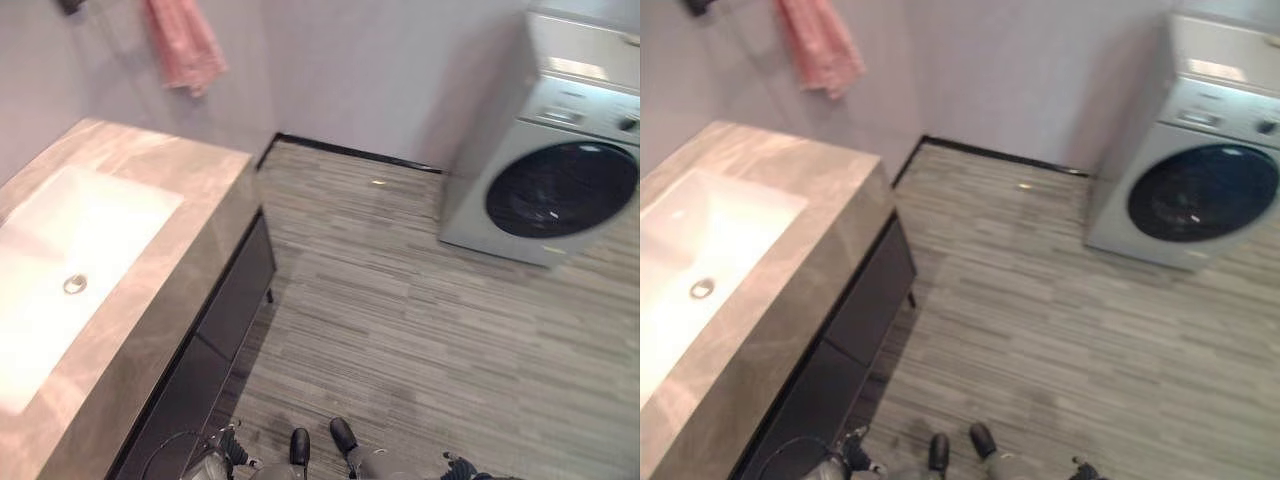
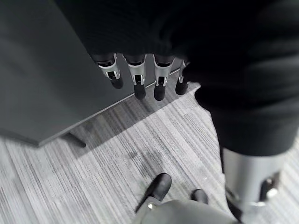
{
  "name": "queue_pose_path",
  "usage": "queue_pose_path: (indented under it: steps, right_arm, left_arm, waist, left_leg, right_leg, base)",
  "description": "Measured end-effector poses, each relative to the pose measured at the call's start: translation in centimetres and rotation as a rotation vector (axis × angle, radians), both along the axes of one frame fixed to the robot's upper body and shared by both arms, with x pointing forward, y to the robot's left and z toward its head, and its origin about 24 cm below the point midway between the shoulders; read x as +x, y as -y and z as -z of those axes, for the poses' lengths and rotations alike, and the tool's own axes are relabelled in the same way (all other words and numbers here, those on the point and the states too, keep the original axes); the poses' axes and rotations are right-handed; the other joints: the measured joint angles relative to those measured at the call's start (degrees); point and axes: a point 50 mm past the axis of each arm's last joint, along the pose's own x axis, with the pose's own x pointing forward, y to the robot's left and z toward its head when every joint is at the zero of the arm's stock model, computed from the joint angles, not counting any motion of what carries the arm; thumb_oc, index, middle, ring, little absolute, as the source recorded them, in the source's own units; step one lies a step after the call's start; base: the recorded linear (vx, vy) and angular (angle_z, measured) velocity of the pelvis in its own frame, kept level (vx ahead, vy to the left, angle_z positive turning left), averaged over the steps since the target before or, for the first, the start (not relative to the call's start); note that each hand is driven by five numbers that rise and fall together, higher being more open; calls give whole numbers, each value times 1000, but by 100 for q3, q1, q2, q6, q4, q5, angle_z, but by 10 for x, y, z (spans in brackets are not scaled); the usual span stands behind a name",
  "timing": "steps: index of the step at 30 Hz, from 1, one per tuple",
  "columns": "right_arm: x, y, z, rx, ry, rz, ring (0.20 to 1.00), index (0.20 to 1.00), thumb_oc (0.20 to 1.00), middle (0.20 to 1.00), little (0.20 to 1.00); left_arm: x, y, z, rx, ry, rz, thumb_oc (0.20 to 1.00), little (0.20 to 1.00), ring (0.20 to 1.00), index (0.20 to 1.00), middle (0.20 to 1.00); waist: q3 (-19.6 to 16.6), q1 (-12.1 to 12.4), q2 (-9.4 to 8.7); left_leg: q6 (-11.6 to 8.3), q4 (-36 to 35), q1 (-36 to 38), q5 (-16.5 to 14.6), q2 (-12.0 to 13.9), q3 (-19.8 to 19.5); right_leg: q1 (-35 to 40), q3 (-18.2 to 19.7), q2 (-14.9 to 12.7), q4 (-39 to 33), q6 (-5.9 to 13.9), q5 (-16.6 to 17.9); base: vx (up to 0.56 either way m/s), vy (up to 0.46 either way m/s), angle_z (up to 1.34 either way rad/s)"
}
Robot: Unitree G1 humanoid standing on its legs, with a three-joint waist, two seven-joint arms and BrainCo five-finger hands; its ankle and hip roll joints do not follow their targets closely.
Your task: Put brush and paste in cup on sink, flatten towel.
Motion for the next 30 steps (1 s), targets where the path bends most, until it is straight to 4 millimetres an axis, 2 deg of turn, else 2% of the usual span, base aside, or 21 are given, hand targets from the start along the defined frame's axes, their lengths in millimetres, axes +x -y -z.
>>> queue_pose_path:
  steps: [2, 3, 4, 6, 7, 8, 9, 11, 13, 16, 18, 19, 22, 23, 25, 27, 28, 30]
  right_arm:
    - [9, 5, -4, -38, 32, -8, 1000, 1000, 1000, 1000, 1000]
    - [10, 15, -7, -55, 40, -15, 1000, 1000, 1000, 1000, 1000]
    - [6, 15, -6, -55, 36, -24, 1000, 1000, 1000, 1000, 1000]
    - [3, 10, -4, -40, 22, -41, 1000, 1000, 1000, 1000, 1000]
    - [-7, 10, -1, -30, -9, -32, 1000, 1000, 1000, 1000, 1000]
    - [-12, 11, 0, -29, -24, -29, 1000, 1000, 1000, 1000, 1000]
    - [-25, 15, 1, -23, -58, 8, 1000, 1000, 1000, 1000, 1000]
    - [-33, 21, 1, 14, -55, 108, 1000, 1000, 1000, 1000, 1000]
    - [-32, 25, 0, 41, -30, 178, 1000, 1000, 1000, 1000, 1000]
    - [-28, 24, -1, 67, -13, 225, 1000, 1000, 1000, 1000, 1000]
    - [-20, 19, 0, 78, -5, 212, 1000, 1000, 1000, 1000, 1000]
    - [-18, 19, -1, 75, -2, 204, 1000, 1000, 1000, 1000, 1000]
    - [-14, 23, -3, 53, -3, 157, 1000, 1000, 1000, 1000, 1000]
    - [-16, 25, -3, 45, -8, 159, 1000, 1000, 1000, 1000, 1000]
    - [-14, 26, -4, 42, -5, 158, 1000, 1000, 1000, 1000, 1000]
    - [-9, 28, -5, 37, 11, 156, 1000, 1000, 1000, 1000, 1000]
    - [0, 34, -10, 34, 49, 186, 1000, 1000, 1000, 1000, 1000]
    - [13, 37, -15, 61, 121, 262, 1000, 1000, 1000, 1000, 1000]
  left_arm:
    - [6, 2, -2, -13, 33, -8, 1000, 1000, 1000, 1000, 1000]
    - [7, 1, -3, -15, 41, -12, 1000, 1000, 1000, 1000, 1000]
    - [7, -2, -4, -16, 47, -26, 1000, 1000, 1000, 1000, 1000]
    - [-2, -15, -4, -3, 30, -68, 1000, 1000, 1000, 1000, 1000]
    - [-9, -25, -3, -1, 11, -135, 1000, 1000, 1000, 1000, 1000]
    - [-12, -27, -2, -2, 0, -146, 1000, 1000, 1000, 1000, 1000]
    - [-16, -27, -1, -18, -13, -173, 1000, 1000, 1000, 1000, 1000]
    - [-30, -26, 3, -35, -43, -212, 1000, 1000, 1000, 1000, 1000]
    - [-36, -23, 5, -44, -64, -216, 1000, 1000, 1000, 1000, 1000]
    - [-30, -23, 4, -61, -48, -243, 1000, 1000, 1000, 1000, 1000]
    - [-19, -24, 1, -63, -25, -235, 1000, 1000, 1000, 1000, 1000]
    - [-17, -22, 1, -71, -22, -230, 1000, 1000, 1000, 1000, 1000]
    - [-16, -16, 2, -92, -28, -213, 1000, 1000, 1000, 1000, 1000]
    - [-10, -14, 1, -99, -20, -196, 1000, 1000, 1000, 1000, 1000]
    - [-9, -13, 1, -98, -20, -191, 1000, 1000, 1000, 1000, 1000]
    - [-9, -14, 1, -94, -25, -192, 1000, 1000, 1000, 1000, 1000]
    - [-3, -9, -1, -115, 3, -191, 1000, 1000, 1000, 1000, 1000]
    - [25, -9, -16, -152, 132, -165, 1000, 1000, 1000, 1000, 1000]
  waist:
    - [40, 201, 71]
    - [6, 220, 104]
    - [-37, 263, 44]
    - [-124, 324, -85]
    - [-163, 289, -138]
    - [-168, 287, -129]
    - [-256, 232, -80]
    - [-335, 228, 11]
    - [-395, 205, 95]
    - [-409, 215, 95]
    - [-369, 251, -270]
    - [-372, 252, -376]
    - [-426, 252, -405]
    - [-429, 242, -403]
    - [-446, 251, -402]
    - [-508, 243, -302]
    - [-596, 236, -87]
    - [-482, 238, -177]
  left_leg:
    - [33, 30, 4, -39, 109, 426]
    - [25, 47, 9, -94, 157, 496]
    - [-26, 15, 80, -149, 212, 629]
    - [-118, 39, 119, -188, 235, 729]
    - [-231, 41, 237, -153, 301, 684]
    - [-253, 39, 300, -149, 331, 654]
    - [-324, 57, 352, -166, 404, 580]
    - [-424, 152, 389, -213, 499, 588]
    - [-489, 250, 352, -229, 594, 589]
    - [-659, 691, 177, -324, 759, 562]
    - [-1155, 1399, -174, -9, 692, 453]
    - [-1201, 1594, -296, 37, 679, 337]
    - [-1017, 1741, -321, -121, 689, 266]
    - [-922, 1412, -308, -182, 611, 306]
    - [-913, 1296, -306, -181, 568, 284]
    - [-680, 1281, -195, -309, 528, 266]
    - [-463, 1240, -82, -492, 582, 309]
    - [-390, 1336, -90, -589, 478, 353]
  right_leg:
    - [-248, -2041, -561, 351, -61, -178]
    - [-74, -2807, -887, 459, 32, -297]
    - [58, -2993, -1010, 490, 88, -385]
    - [283, -2677, -981, 414, 202, -421]
    - [703, -2598, -881, -17, 235, -344]
    - [855, -2619, -824, -145, 221, -314]
    - [995, -2687, -726, -241, 142, -307]
    - [1048, -2667, -646, -258, 40, -361]
    - [1037, -2650, -537, -162, -28, -405]
    - [930, -2566, -389, 41, -237, -554]
    - [940, -2384, -492, 77, -350, -612]
    - [963, -2370, -519, 60, -362, -610]
    - [1096, -2447, -490, 7, -434, -567]
    - [1116, -2474, -489, -23, -462, -582]
    - [1064, -2467, -491, 7, -478, -575]
    - [953, -2364, -415, 199, -448, -588]
    - [865, -2370, -302, 443, -407, -694]
    - [577, -2354, -498, 1193, -292, -1003]
  base:
    - [-38, -18, -133]
    - [54, -53, -92]
    - [115, -68, -69]
    - [92, -52, -37]
    - [113, -114, 0]
    - [140, -140, 23]
    - [129, -138, 22]
    - [68, -107, 2]
    - [25, -83, -6]
    - [36, -130, 0]
    - [57, -37, -3]
    - [55, 14, -10]
    - [100, 38, -3]
    - [170, 88, 15]
    - [95, 81, -6]
    - [37, 110, -27]
    - [24, 115, -9]
    - [0, 95, 3]
